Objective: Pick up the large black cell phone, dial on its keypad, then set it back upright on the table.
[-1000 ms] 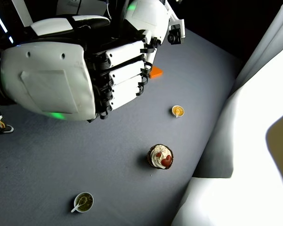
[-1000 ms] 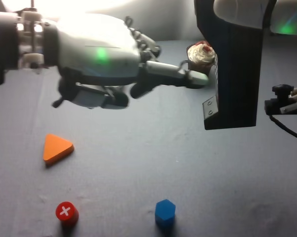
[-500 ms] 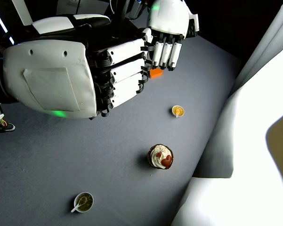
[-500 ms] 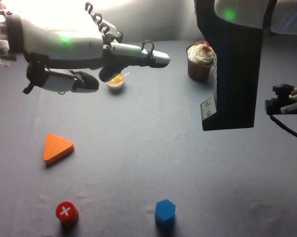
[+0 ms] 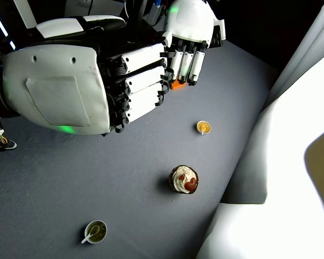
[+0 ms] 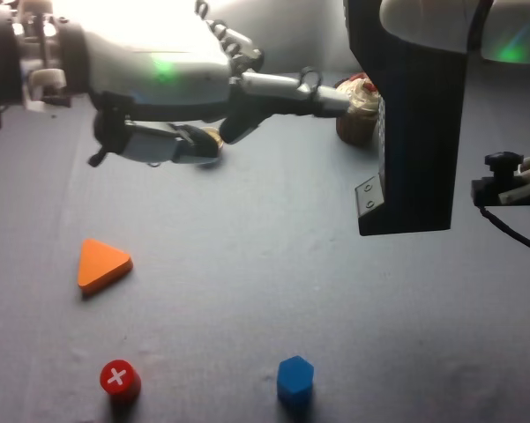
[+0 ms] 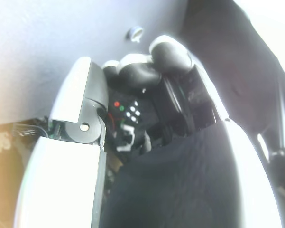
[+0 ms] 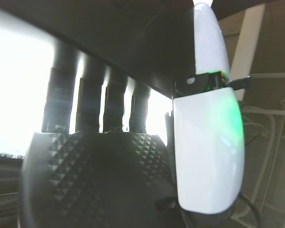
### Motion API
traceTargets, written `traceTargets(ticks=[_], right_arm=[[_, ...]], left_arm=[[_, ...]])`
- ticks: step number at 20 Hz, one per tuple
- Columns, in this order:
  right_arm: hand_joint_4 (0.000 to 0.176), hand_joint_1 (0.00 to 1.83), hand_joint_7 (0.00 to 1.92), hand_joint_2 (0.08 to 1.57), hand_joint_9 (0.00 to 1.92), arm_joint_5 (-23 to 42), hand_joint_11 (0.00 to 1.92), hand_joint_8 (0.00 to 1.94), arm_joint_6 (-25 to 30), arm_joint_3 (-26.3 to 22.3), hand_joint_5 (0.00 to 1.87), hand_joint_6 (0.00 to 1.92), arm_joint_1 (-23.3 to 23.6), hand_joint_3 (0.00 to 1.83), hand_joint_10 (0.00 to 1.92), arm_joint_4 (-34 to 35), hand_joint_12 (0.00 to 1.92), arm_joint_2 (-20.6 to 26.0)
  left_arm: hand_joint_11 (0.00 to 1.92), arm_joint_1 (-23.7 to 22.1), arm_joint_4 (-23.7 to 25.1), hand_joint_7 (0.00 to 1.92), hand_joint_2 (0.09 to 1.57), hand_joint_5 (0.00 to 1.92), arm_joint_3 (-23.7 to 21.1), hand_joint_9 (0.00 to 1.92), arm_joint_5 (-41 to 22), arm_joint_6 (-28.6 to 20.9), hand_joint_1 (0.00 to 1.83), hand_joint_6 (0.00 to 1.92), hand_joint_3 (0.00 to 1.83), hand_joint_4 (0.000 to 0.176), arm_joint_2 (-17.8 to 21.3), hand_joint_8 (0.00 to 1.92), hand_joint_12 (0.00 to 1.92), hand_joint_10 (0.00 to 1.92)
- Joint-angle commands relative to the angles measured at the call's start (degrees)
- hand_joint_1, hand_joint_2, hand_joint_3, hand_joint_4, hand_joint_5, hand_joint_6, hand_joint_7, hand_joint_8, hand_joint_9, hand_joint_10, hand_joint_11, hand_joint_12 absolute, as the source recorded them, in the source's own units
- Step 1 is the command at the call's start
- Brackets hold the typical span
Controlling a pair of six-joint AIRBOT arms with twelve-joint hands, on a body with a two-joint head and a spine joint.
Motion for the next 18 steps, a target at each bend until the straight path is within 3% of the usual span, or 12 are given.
traceTargets(ticks=[1, 4, 7, 8, 9, 10, 13, 14, 17, 18], right_arm=[[0.000, 1.38, 0.95, 1.11, 0.90, 8.2, 0.85, 1.05, 1.1, -0.2, 1.01, 0.81, 1.1, 0.00, 1.29, 0.2, 1.30, 0.9], [0.000, 1.37, 0.93, 1.13, 0.85, 8.2, 0.80, 1.09, 1.0, -0.2, 0.96, 0.89, 1.1, 0.00, 1.33, 0.2, 1.38, 0.9], [0.000, 1.37, 0.94, 1.13, 0.87, 8.3, 0.81, 1.07, 0.9, -0.1, 0.95, 0.92, 1.1, 0.00, 1.31, 0.2, 1.35, 0.9], [0.000, 1.48, 0.92, 1.12, 0.87, 8.3, 0.80, 1.05, 0.9, -0.1, 0.95, 0.85, 1.1, 0.00, 1.19, 0.2, 1.60, 1.0], [0.000, 1.49, 0.92, 1.12, 0.86, 8.3, 0.79, 1.08, 0.9, 0.0, 0.96, 0.82, 1.1, 0.00, 1.19, 0.2, 1.62, 1.0], [0.000, 1.40, 0.93, 1.13, 0.87, 8.3, 0.79, 1.10, 0.8, 0.0, 0.95, 0.89, 1.1, 0.00, 1.29, 0.2, 1.44, 1.1], [0.000, 1.37, 0.93, 1.13, 0.87, 8.3, 0.82, 1.08, 0.7, 0.0, 0.96, 0.91, 1.1, 0.00, 1.31, 0.2, 1.32, 1.1], [0.000, 1.47, 0.93, 1.12, 0.88, 8.4, 0.81, 1.04, 0.7, 0.0, 0.97, 0.82, 1.1, 0.00, 1.20, 0.2, 1.55, 1.2], [0.000, 1.40, 0.94, 1.12, 0.89, 9.4, 0.81, 1.07, 0.7, 0.4, 0.95, 0.90, 0.8, 0.00, 1.27, 0.3, 1.41, 1.2], [0.000, 1.47, 0.92, 1.12, 0.88, 10.5, 0.83, 1.04, 0.7, 0.8, 0.94, 0.88, 0.3, 0.00, 1.20, 0.9, 1.55, 1.2]], left_arm=[[0.37, -1.7, -3.4, 0.67, 1.28, 0.00, -0.6, 0.68, -0.7, 0.3, 1.30, 0.00, 0.00, 0.135, 0.1, 1.55, 1.92, 1.92], [0.51, -2.0, -3.6, 0.68, 1.27, 0.00, -2.2, 0.63, 0.3, 0.3, 1.30, 0.00, 0.00, 0.131, -0.7, 1.53, 1.92, 1.92], [0.50, -1.8, -4.0, 0.67, 1.27, 0.00, -2.6, 0.63, 0.1, 0.3, 1.30, 0.00, 0.00, 0.129, -2.2, 1.54, 1.92, 1.92], [0.47, -1.7, -4.0, 0.67, 1.27, 0.00, -2.7, 0.64, -0.3, 0.3, 1.30, 0.00, 0.00, 0.124, -2.4, 1.55, 1.92, 1.92], [0.47, -1.7, -4.1, 0.67, 1.27, 0.00, -2.7, 0.64, -0.4, 0.2, 1.30, 0.00, 0.00, 0.121, -2.4, 1.55, 1.92, 1.92], [0.46, -1.5, -4.4, 0.67, 1.27, 0.00, -2.7, 0.65, -0.4, 0.2, 1.30, 0.00, 0.00, 0.122, -2.2, 1.55, 1.92, 1.92], [0.41, 0.2, -6.4, 0.68, 1.27, 0.00, -2.5, 0.66, -2.3, 0.2, 1.30, 0.00, 0.00, 0.125, -0.2, 1.54, 1.92, 1.92], [0.42, 1.0, -7.8, 0.69, 1.26, 0.00, -2.2, 0.65, -3.4, 0.2, 1.31, 0.00, 0.00, 0.128, 0.7, 1.52, 1.92, 1.92], [0.43, 1.5, -8.6, 0.69, 1.26, 0.00, -0.8, 0.65, -8.0, -0.3, 1.31, 0.00, 0.00, 0.127, 3.1, 1.51, 1.92, 1.92], [0.47, 1.4, -7.8, 0.68, 1.26, 0.00, 0.0, 0.62, -10.3, -1.6, 1.31, 0.00, 0.00, 0.117, 4.1, 1.52, 1.92, 1.92]])
